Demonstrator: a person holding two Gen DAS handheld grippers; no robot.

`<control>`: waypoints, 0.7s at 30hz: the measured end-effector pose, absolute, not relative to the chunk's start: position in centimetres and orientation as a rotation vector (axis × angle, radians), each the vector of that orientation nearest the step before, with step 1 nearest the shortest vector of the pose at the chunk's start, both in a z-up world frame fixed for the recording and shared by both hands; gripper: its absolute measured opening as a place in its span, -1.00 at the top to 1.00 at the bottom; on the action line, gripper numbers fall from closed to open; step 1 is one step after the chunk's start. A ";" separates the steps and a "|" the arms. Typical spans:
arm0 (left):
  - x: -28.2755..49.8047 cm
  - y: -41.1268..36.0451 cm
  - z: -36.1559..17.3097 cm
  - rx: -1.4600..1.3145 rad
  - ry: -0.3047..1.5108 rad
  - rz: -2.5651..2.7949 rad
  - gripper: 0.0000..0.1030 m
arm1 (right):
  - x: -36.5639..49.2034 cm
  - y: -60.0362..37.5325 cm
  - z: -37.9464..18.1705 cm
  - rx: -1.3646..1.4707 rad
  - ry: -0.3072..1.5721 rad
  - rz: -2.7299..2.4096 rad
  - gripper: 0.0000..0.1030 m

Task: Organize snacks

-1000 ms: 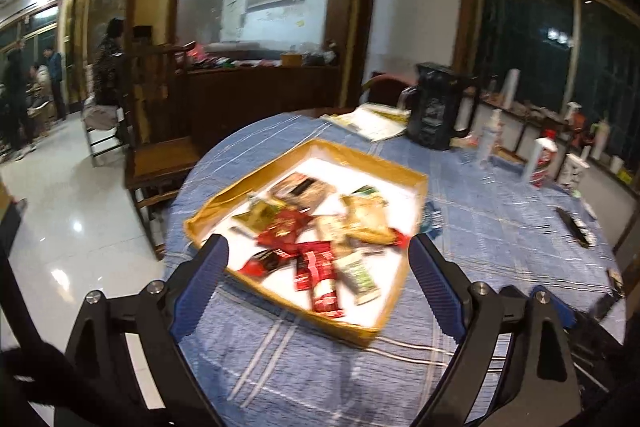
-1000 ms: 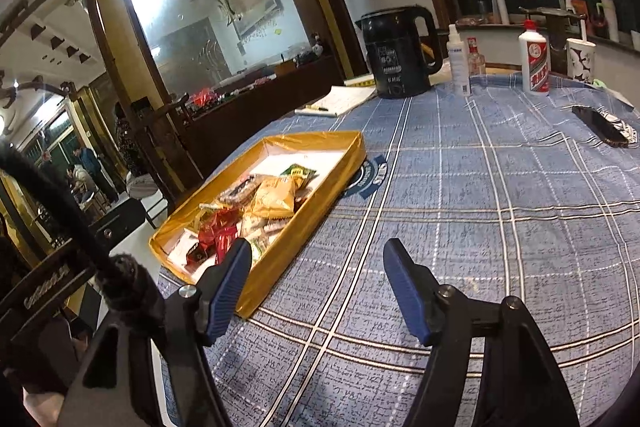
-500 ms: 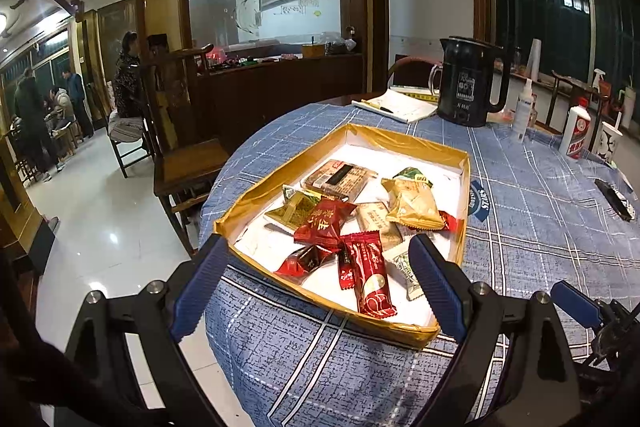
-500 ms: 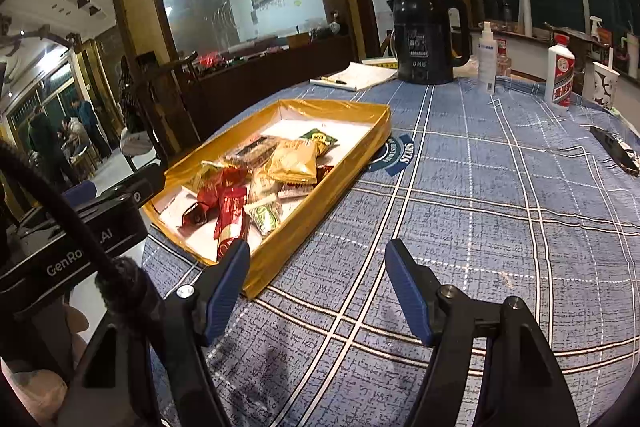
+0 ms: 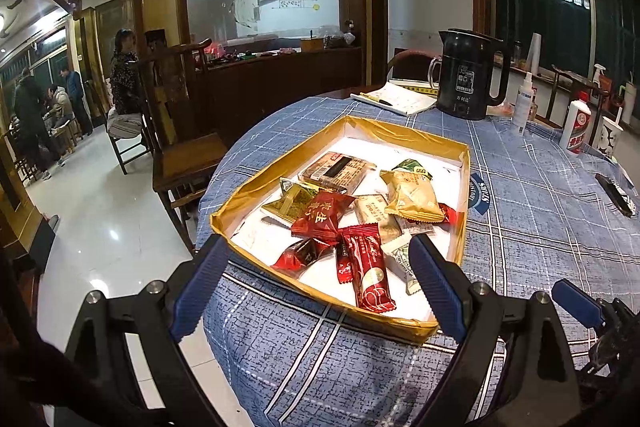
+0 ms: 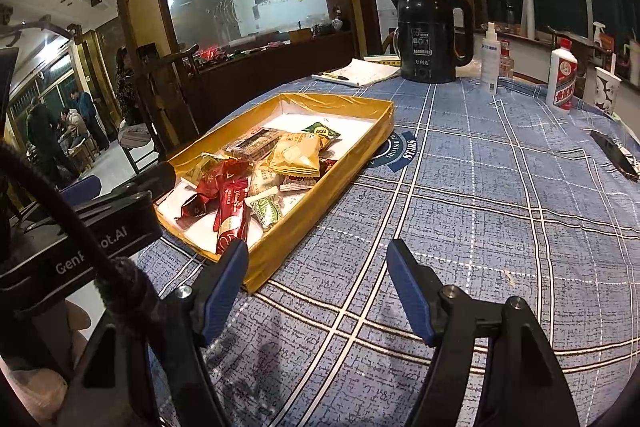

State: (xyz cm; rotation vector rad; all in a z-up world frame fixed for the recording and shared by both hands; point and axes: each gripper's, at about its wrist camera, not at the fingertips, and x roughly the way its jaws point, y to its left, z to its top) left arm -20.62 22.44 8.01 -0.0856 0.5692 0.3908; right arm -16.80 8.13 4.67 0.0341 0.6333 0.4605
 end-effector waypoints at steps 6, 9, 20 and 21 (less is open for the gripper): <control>-20.6 22.4 8.0 -0.084 0.571 0.390 -0.78 | -16.8 8.0 4.5 0.037 0.638 0.457 -0.40; -20.5 22.3 7.9 -0.083 0.578 0.384 -0.78 | -16.8 8.1 4.5 0.036 0.641 0.457 -0.40; -20.1 22.1 7.5 -0.087 0.598 0.374 -0.78 | -16.8 8.4 4.3 0.026 0.647 0.455 -0.42; -20.1 22.1 7.5 -0.088 0.598 0.374 -0.78 | -16.8 8.4 4.3 0.026 0.647 0.455 -0.42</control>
